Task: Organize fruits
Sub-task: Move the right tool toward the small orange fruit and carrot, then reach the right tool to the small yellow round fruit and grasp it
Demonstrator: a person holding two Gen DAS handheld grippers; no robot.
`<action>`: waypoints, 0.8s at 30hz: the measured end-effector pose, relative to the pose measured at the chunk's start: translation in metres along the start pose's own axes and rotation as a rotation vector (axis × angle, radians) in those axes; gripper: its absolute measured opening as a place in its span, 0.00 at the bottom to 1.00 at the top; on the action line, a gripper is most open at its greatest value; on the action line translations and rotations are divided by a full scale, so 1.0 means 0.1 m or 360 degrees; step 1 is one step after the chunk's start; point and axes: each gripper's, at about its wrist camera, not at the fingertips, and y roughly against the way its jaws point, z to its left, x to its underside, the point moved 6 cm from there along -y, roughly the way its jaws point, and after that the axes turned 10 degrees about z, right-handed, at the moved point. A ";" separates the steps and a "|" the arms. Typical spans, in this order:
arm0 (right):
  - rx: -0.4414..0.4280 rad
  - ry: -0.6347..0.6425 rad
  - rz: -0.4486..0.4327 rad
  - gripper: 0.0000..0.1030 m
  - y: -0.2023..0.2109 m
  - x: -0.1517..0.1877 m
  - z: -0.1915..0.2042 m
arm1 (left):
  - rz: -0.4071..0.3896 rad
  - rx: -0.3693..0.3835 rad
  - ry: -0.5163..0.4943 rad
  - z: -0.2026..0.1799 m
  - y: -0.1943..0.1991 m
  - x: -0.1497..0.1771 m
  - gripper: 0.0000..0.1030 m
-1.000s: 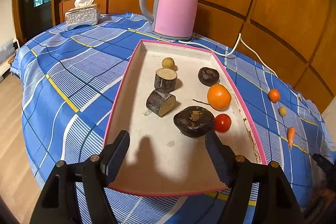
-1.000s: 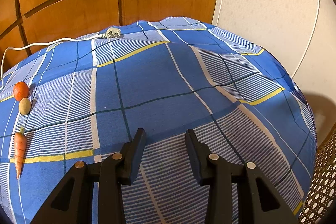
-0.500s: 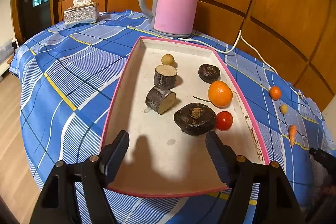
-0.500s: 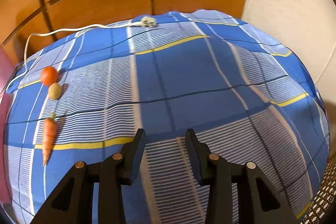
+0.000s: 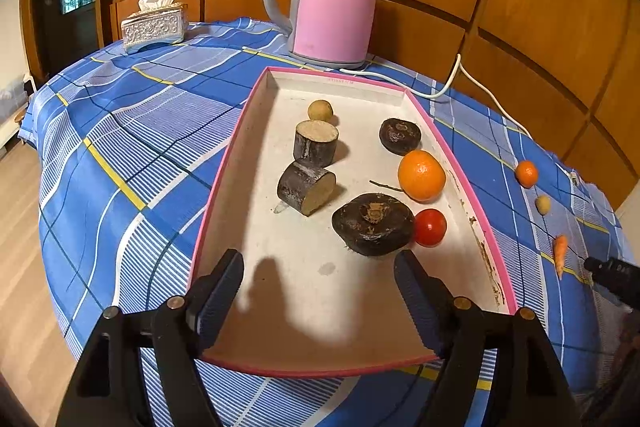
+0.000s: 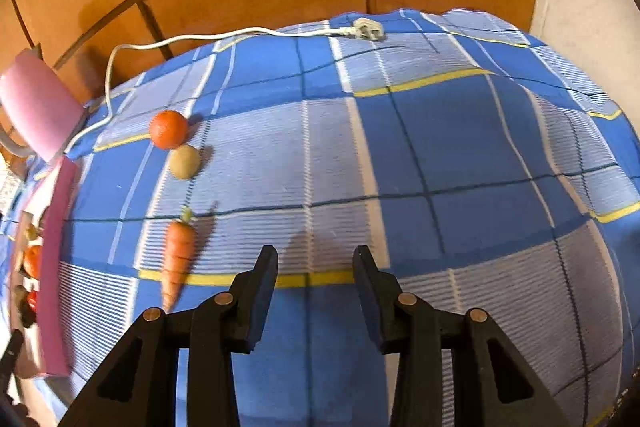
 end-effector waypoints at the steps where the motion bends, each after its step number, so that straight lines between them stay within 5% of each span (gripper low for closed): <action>1: 0.0000 0.0007 -0.0007 0.38 0.02 -0.03 0.01 | 0.0001 0.0000 0.0000 0.00 0.00 0.00 0.76; 9: -0.0055 0.0001 0.0032 0.38 -0.03 -0.07 0.04 | 0.0005 -0.0005 -0.0010 0.00 -0.01 0.00 0.77; 17: -0.0262 0.0076 0.0043 0.38 0.02 -0.26 0.33 | 0.0007 -0.0013 -0.0016 0.00 -0.02 0.01 0.77; 24: -0.0229 0.0020 0.0102 0.38 -0.15 -0.28 0.35 | -0.0004 -0.0009 -0.0015 0.02 -0.01 0.01 0.80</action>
